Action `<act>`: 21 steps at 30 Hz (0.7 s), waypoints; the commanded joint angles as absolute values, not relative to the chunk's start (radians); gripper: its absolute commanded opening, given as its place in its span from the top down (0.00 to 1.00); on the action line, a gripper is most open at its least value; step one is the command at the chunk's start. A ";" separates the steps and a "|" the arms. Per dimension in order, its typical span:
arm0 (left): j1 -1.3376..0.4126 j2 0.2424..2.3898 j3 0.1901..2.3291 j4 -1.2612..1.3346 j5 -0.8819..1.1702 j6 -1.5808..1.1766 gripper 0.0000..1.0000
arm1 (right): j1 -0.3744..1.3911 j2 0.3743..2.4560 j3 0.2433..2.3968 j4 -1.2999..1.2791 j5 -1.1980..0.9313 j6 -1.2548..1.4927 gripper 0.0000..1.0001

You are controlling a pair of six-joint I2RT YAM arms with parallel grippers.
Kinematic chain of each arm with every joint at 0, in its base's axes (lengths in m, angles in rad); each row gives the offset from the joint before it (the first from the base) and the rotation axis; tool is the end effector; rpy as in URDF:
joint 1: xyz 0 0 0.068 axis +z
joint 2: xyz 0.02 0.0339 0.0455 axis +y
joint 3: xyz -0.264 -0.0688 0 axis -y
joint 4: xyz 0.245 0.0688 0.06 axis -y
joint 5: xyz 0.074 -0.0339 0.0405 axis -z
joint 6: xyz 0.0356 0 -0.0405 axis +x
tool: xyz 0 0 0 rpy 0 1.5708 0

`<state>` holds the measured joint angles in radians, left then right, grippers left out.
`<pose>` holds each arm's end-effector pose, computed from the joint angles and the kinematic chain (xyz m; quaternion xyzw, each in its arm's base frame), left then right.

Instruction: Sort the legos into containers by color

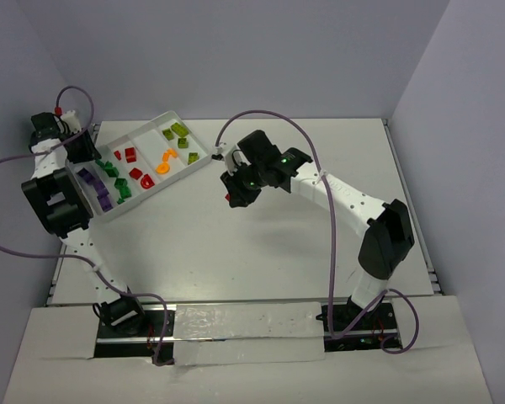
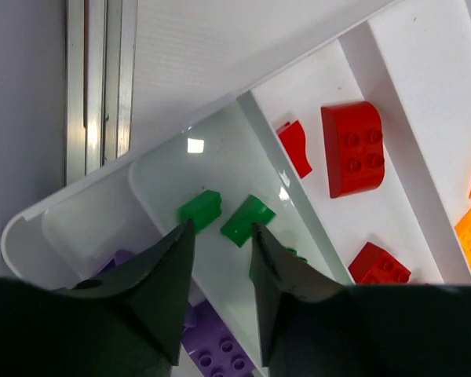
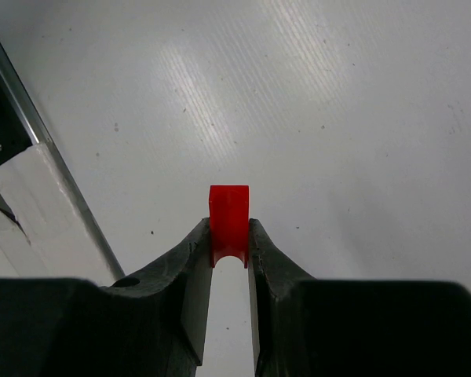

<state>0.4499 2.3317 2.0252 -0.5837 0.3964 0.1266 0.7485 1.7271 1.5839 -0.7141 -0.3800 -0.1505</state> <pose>0.4751 0.2142 0.2049 -0.0839 0.9227 -0.0849 0.3665 0.2711 0.2698 0.3178 -0.4592 0.8001 0.2701 0.2756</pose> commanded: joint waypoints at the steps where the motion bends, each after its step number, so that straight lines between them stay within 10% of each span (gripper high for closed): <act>1: 0.441 2.338 2.117 -0.572 0.410 0.122 0.51 | 0.741 1.727 1.630 -0.698 -0.392 -0.150 1.00; 10: 0.439 2.180 2.141 -0.696 0.638 0.058 0.48 | 0.741 1.672 1.591 -0.653 -0.454 -0.151 1.00; 21: 0.211 1.528 1.287 -0.389 1.146 -0.365 0.40 | 0.750 1.653 1.629 -0.631 -0.485 -0.122 1.00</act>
